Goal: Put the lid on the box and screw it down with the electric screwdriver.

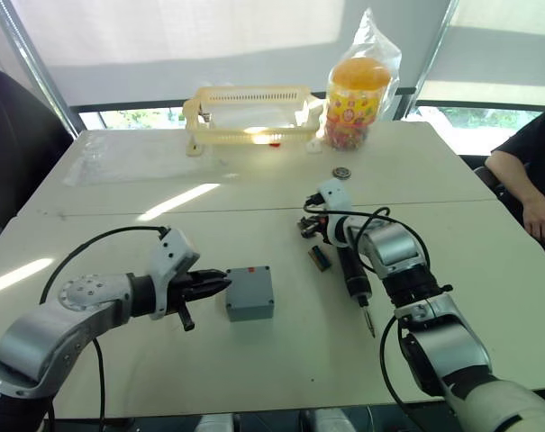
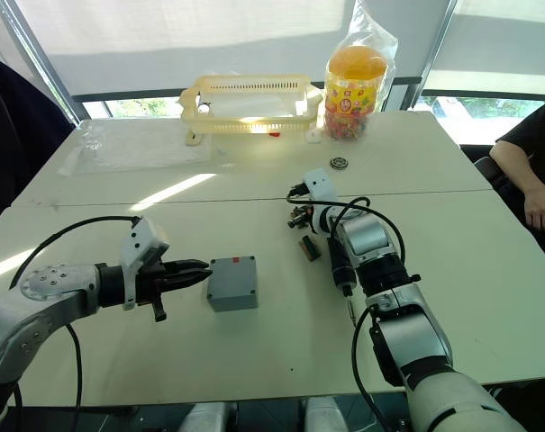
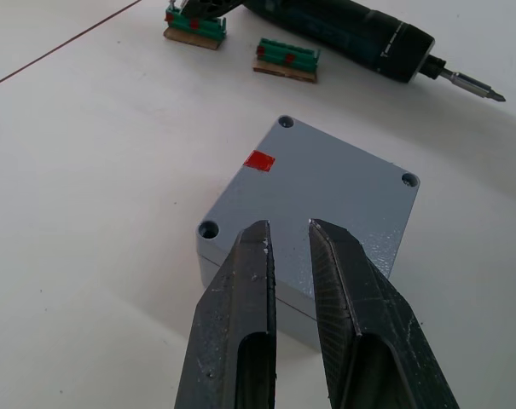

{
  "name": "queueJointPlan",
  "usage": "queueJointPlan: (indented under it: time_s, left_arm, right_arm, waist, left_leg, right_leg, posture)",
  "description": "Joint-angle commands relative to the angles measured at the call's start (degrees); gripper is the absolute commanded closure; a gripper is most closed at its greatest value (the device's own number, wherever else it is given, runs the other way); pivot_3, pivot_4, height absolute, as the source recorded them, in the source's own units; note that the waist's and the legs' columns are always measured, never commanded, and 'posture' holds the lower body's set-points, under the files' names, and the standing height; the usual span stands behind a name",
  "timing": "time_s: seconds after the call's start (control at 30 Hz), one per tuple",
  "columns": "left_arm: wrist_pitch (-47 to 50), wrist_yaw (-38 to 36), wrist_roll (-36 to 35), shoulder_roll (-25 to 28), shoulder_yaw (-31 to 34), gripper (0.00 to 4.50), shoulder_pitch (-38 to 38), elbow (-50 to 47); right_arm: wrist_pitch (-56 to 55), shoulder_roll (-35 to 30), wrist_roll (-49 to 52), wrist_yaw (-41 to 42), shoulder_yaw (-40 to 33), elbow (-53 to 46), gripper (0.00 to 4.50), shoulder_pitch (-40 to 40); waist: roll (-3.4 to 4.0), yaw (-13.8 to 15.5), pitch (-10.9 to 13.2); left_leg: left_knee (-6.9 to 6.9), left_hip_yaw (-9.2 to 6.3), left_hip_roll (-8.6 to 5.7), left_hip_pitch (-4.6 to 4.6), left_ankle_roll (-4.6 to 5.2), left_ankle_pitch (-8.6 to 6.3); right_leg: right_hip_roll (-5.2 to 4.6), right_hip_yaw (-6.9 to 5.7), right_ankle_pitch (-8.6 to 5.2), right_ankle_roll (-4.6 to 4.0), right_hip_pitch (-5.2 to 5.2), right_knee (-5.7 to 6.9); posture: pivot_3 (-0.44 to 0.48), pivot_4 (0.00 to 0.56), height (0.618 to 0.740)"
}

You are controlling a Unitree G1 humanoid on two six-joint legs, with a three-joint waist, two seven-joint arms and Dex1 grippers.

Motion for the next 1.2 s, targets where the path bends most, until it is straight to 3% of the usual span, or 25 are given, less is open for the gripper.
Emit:
queueJointPlan:
  time_s: [0.03,0.63,0.77,0.97,1.2]
  left_arm:
    - [-1.10,-0.01,0.34,-0.15,-0.18,3.83,-0.45,-0.76]
    - [-2.17,-1.26,0.95,-0.04,-0.98,3.83,-0.57,-0.28]
    - [-2.24,-2.26,1.00,1.25,-0.06,3.83,-0.51,-0.06]
    - [-2.62,-5.68,0.98,5.14,0.93,3.83,-1.25,1.41]
    - [-3.32,-8.63,0.97,8.09,1.60,3.83,-0.73,2.58]
  right_arm:
    - [0.37,-0.81,-0.36,-0.19,-0.94,-2.90,4.45,-0.20]
    - [2.89,-1.80,2.96,-1.22,-5.82,-15.02,4.45,4.37]
    - [1.99,-3.06,7.74,3.15,-8.09,-25.84,4.45,6.04]
    - [5.71,-4.42,22.46,13.93,-7.37,-48.41,4.45,16.63]
    - [1.21,-5.34,20.85,14.39,0.18,-51.26,4.45,23.53]
  waist:
    - [0.00,0.00,0.00]
    - [0.00,0.02,0.00]
    - [0.01,0.04,0.00]
    - [-0.01,0.11,-0.01]
    - [0.00,0.09,0.00]
  left_leg:
    - [0.00,0.00,0.00,0.00,0.00,0.00]
    - [-0.02,0.00,0.00,-0.01,0.00,0.00]
    - [-0.02,0.00,0.00,-0.02,0.00,0.00]
    - [-0.10,-0.05,0.03,-0.02,0.01,0.00]
    - [-0.04,-0.01,0.03,0.01,0.01,0.00]
  right_leg:
    - [0.00,0.00,0.00,0.00,0.00,0.00]
    - [0.00,0.00,0.00,0.00,-0.02,0.00]
    - [0.00,0.00,0.00,0.00,-0.03,0.00]
    - [0.01,-0.03,0.00,0.00,-0.04,0.00]
    - [0.01,-0.01,-0.10,-0.17,-0.01,-0.01]
  posture:
    - [0.000,0.150,0.740]
    - [0.000,0.150,0.740]
    - [0.000,0.150,0.740]
    - [0.000,0.150,0.740]
    - [0.000,0.150,0.740]
